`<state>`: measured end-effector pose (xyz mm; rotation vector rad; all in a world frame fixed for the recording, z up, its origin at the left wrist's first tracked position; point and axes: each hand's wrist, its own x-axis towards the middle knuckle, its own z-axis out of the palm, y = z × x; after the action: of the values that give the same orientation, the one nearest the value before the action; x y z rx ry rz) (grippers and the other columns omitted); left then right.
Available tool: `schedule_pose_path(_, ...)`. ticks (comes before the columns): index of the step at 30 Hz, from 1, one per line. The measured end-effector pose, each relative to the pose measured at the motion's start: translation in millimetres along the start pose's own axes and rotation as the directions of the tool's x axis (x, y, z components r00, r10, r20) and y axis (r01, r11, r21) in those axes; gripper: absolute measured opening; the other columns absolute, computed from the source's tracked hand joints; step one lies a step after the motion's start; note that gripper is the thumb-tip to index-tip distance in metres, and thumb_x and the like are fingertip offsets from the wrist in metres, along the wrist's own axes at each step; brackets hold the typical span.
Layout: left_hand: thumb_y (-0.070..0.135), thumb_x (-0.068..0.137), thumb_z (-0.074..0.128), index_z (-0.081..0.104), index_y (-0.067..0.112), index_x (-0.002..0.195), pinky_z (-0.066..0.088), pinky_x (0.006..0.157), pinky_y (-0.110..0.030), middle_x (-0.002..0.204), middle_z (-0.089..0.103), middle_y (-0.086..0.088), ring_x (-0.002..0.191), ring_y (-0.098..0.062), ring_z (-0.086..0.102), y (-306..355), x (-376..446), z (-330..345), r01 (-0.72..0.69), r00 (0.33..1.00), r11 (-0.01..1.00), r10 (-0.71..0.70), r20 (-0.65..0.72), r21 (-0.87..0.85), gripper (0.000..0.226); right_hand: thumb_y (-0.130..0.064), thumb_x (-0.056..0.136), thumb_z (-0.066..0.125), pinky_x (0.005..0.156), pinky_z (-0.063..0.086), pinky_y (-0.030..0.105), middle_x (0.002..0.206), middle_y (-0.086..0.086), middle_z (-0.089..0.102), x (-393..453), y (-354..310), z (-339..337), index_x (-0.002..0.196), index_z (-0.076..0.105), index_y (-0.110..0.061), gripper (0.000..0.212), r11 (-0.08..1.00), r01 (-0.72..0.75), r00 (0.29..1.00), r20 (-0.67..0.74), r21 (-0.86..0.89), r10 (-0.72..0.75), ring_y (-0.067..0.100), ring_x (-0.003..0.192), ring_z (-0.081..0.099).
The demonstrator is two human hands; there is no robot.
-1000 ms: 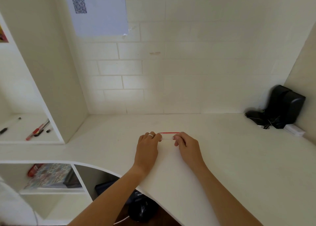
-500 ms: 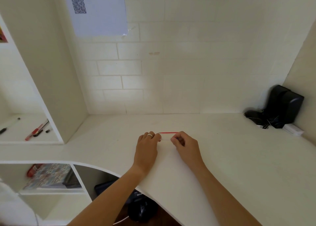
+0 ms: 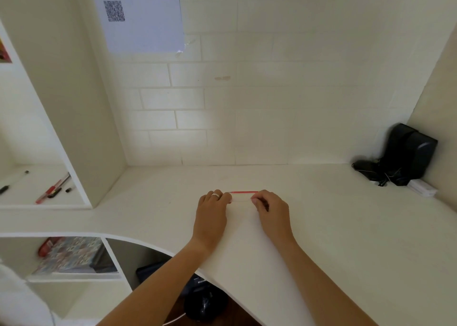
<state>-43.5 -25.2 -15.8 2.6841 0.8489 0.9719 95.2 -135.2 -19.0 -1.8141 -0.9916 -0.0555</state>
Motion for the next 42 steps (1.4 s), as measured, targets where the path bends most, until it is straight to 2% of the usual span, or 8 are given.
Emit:
schedule_pose_path(7,-0.016,0.068,0.047,0.062,0.009,0.1,0.043,0.09,-0.035,0.093,0.061,-0.006,0.09,-0.027,0.054,-3.9,3.2,-0.4,0.144,0.985,0.986,-0.135,-0.105,0.085,0.043,-0.004,0.099,0.054,0.064,0.035,0.014,0.083,0.007,0.06,0.4,1.6,-1.2,0.089,0.063,-0.01,0.015,0.978,-0.209,0.92,-0.344,-0.023,0.188,0.017,0.071,0.051)
schedule_pose_path(12,-0.012,0.076,0.045,0.059,0.003,0.107,0.042,0.096,-0.041,0.101,0.06,-0.012,0.098,-0.03,0.051,-9.8,1.7,0.0,0.334,0.932,0.938,-0.313,-0.181,0.098,0.037,-0.001,0.099,0.053,0.056,0.024,0.021,0.083,0.012,0.057,0.9,1.7,-1.9,0.092,0.065,-0.008,0.015,0.947,-0.321,0.863,-0.42,-0.026,0.281,0.018,0.066,0.044)
schedule_pose_path(17,-0.017,0.069,0.046,0.06,0.009,0.103,0.042,0.094,-0.036,0.098,0.062,-0.006,0.095,-0.025,0.054,-3.4,2.6,-0.3,0.141,0.985,0.986,-0.132,-0.112,0.083,0.045,0.0,0.098,0.052,0.057,0.029,0.014,0.086,0.009,0.053,-1.7,-0.6,1.7,0.09,0.065,-0.009,0.019,0.959,-0.26,0.927,-0.306,-0.112,0.215,0.018,0.068,0.046)
schedule_pose_path(20,-0.016,0.071,0.047,0.062,0.014,0.1,0.043,0.093,-0.033,0.093,0.063,-0.001,0.092,-0.022,0.056,-1.1,3.4,2.6,0.029,0.998,0.995,-0.025,-0.049,0.093,0.044,0.004,0.096,0.05,0.061,0.036,0.023,0.087,0.005,0.049,-2.5,-2.2,4.6,0.086,0.064,-0.006,0.02,0.957,-0.248,0.951,-0.228,-0.153,0.21,0.028,0.075,0.052)
schedule_pose_path(26,-0.009,0.081,0.054,0.06,0.019,0.094,0.039,0.089,-0.029,0.086,0.059,0.005,0.085,-0.017,0.054,-8.4,4.2,10.4,0.038,0.999,0.995,-0.034,-0.04,0.094,0.032,0.006,0.096,0.048,0.068,0.038,0.009,0.09,-0.001,0.047,-1.6,1.9,8.5,0.094,0.062,0.003,0.014,0.938,-0.317,0.938,-0.193,-0.14,0.288,0.025,0.089,0.054)
schedule_pose_path(29,-0.009,0.081,0.056,0.061,0.02,0.095,0.038,0.089,-0.027,0.086,0.059,0.005,0.085,-0.017,0.054,-9.6,5.0,11.9,0.048,0.997,0.995,-0.042,-0.061,0.093,0.032,0.001,0.098,0.055,0.079,0.044,0.025,0.103,0.011,0.058,-1.3,0.5,6.2,0.109,0.066,-0.002,0.016,0.946,-0.275,0.942,-0.243,-0.17,0.23,0.025,0.091,0.06)
schedule_pose_path(32,-0.009,0.08,0.055,0.064,0.018,0.096,0.038,0.09,-0.029,0.087,0.06,0.003,0.086,-0.019,0.053,-11.3,5.9,12.4,0.07,0.995,0.994,-0.063,-0.08,0.088,0.032,0.003,0.095,0.058,0.074,0.04,0.023,0.096,0.011,0.058,14.2,2.5,-1.9,0.097,0.071,-0.003,0.014,0.967,-0.215,0.957,-0.226,-0.135,0.182,0.025,0.083,0.059)
schedule_pose_path(42,-0.009,0.078,0.055,0.062,0.019,0.094,0.035,0.087,-0.028,0.086,0.058,0.004,0.086,-0.019,0.051,-13.3,9.0,17.1,0.078,0.995,0.991,-0.07,-0.077,0.111,0.033,-0.001,0.096,0.057,0.078,0.043,0.026,0.103,0.012,0.061,56.8,20.9,8.1,0.111,0.073,-0.005,0.022,0.912,0.062,0.985,0.17,-0.406,0.009,0.027,0.093,0.061)
